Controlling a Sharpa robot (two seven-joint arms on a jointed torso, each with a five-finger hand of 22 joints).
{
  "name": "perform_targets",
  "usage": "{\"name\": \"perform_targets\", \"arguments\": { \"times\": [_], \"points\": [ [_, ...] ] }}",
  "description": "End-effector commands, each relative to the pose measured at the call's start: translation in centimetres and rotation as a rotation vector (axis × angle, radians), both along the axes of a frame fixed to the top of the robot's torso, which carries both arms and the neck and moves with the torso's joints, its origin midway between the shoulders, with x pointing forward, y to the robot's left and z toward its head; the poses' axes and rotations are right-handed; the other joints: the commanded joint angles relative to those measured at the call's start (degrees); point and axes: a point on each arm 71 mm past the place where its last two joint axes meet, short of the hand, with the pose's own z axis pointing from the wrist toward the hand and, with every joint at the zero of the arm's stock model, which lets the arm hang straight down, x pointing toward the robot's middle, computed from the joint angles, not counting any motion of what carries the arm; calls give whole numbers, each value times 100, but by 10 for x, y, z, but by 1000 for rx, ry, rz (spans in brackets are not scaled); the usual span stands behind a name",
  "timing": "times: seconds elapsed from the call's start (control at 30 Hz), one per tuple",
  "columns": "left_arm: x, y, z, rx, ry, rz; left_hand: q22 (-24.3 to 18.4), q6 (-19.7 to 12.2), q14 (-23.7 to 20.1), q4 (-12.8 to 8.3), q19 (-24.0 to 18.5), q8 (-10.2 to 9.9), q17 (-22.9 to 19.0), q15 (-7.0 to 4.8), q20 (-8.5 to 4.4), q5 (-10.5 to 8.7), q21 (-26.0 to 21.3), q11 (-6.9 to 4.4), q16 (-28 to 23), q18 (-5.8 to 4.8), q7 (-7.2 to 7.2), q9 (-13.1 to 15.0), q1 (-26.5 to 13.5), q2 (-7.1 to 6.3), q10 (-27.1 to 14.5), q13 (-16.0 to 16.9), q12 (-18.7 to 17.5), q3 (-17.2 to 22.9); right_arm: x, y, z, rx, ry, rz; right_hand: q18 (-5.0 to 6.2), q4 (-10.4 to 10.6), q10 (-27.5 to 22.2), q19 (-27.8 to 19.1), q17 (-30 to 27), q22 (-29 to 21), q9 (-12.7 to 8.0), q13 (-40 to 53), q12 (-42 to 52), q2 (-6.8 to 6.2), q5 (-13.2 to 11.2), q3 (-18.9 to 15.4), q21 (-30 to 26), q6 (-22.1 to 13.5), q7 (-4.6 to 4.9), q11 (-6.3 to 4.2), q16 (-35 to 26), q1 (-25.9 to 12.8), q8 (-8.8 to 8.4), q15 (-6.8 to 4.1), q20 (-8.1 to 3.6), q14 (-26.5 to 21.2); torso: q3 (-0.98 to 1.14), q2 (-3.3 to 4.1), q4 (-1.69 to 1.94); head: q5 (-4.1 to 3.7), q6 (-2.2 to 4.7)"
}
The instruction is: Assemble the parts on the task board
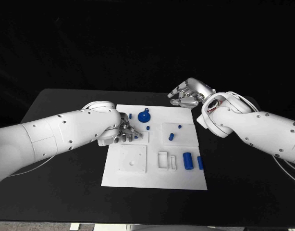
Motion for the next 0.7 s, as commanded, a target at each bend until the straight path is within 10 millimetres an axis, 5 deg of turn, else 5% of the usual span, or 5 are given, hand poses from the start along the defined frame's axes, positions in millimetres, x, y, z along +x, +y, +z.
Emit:
{"name": "perform_targets", "arguments": {
  "times": [0.03,0.27,0.53,0.67,0.7],
  "points": [
    [1,3,0,7,-23,21,113,19,-8,170,23,-31,-3,-40,-21,-23,-23,-15,-30,24,-2,-14,15,-172,275,-15,-12,62,0,0,-1,-5,4,9,99,-41,-48,142,3,459,-6,-3,-30,0,20,-6,3,11,27,-9,-25,-55,-11,-8,-23,-26,-2,-4,1,-2,4],
    [0,9,1,-1,-32,32,112,28,-13,763,26,-50,-10,-52,-51,-26,-34,-16,-34,-4,4,-81,207,-627,275,-65,5,343,-1,0,-3,-5,6,8,100,-39,-49,143,2,458,-6,-6,-33,-3,24,-12,3,-2,30,-7,-27,-56,-11,-7,-22,-26,-3,-5,3,12,16],
    [-1,14,4,-74,-22,64,104,-162,-108,841,-7,-138,-291,-46,-91,-31,-67,20,-211,-39,70,-339,179,-948,276,-139,-135,335,-2,-1,-5,-4,9,5,102,-30,-49,145,-2,458,-6,-7,-33,-7,32,-22,4,-23,34,-5,-31,-61,-11,-5,-20,-26,-1,-6,5,15,49],
    [0,15,9,-136,-3,94,91,-534,-152,842,-46,-136,-536,-20,-167,-32,-156,93,-443,-141,211,-1462,243,-1027,280,-219,-344,291,-1,-2,-6,-4,10,3,103,-29,-52,144,-1,457,-7,-10,-38,-9,38,-21,-2,-33,37,-3,-30,-61,-13,-5,-20,-25,5,-3,3,23,70],
    [0,15,11,-148,-1,99,98,-489,-154,846,-49,-49,-579,-20,-225,-32,-210,91,-475,-172,225,-2073,258,-1034,309,-220,-434,267,-1,-2,-6,-4,11,3,103,-29,-52,144,-1,457,-7,-10,-38,-9,38,-21,-2,-33,37,-3,-30,-61,-13,-5,-20,-25,5,-3,3,23,70]
  ]
}}
